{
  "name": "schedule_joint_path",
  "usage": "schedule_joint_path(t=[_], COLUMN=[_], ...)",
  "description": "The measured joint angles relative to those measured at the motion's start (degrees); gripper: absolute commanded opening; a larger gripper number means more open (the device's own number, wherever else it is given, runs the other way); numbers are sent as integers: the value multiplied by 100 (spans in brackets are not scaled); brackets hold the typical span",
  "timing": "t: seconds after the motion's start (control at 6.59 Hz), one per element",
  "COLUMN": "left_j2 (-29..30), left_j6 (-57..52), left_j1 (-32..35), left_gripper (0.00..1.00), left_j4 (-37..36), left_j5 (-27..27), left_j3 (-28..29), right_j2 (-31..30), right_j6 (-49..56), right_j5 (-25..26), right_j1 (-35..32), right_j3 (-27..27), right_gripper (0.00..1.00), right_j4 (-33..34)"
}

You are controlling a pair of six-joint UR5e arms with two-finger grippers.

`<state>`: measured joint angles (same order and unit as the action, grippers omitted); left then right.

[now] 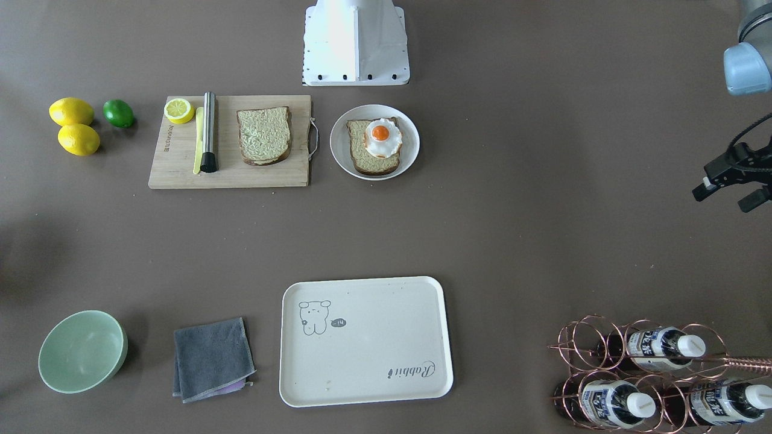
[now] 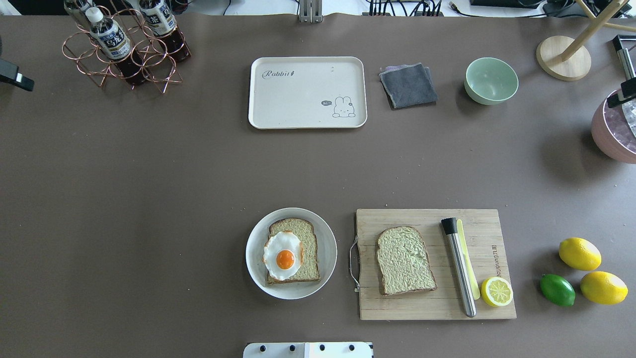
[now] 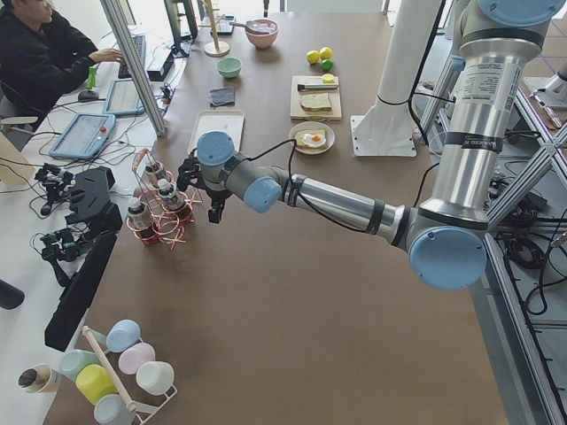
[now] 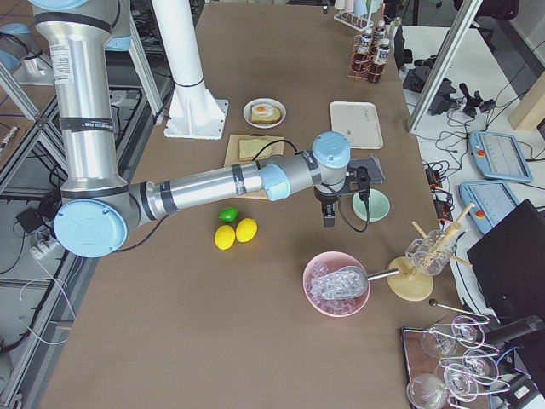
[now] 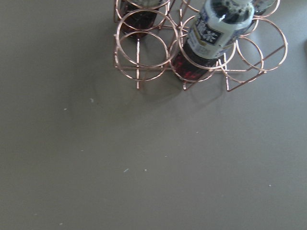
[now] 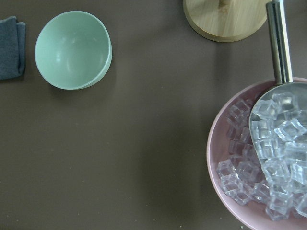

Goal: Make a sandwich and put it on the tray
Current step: 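Move the right gripper over the bread slice on the cutting board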

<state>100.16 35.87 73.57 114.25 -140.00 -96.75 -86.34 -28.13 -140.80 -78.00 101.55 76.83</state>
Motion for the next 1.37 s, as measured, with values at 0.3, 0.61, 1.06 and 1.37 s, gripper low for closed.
schedule_joint_path(t=[0.3,0.61,1.06,1.37], left_j2=[214,294,294,276], left_j6=[1225,1918,2114,2117], left_j1=[-515,-929,-1094,-1099], left_gripper=[97,97,97,97], left_j4=[454,507,513,520], left_j5=[258,589,758,763], left_j3=[-81,-340,-433,-434], right_j2=[-3,80,531,535], right_j6=[-1090,-2211,-3671,-4088], right_j5=[58,485,1332,2021], right_j1=[554,1495,3054,3877], right_j3=[173,722,1262,1384], right_gripper=[100,100,100,89], right_j4=[-547,-673,-680,-678])
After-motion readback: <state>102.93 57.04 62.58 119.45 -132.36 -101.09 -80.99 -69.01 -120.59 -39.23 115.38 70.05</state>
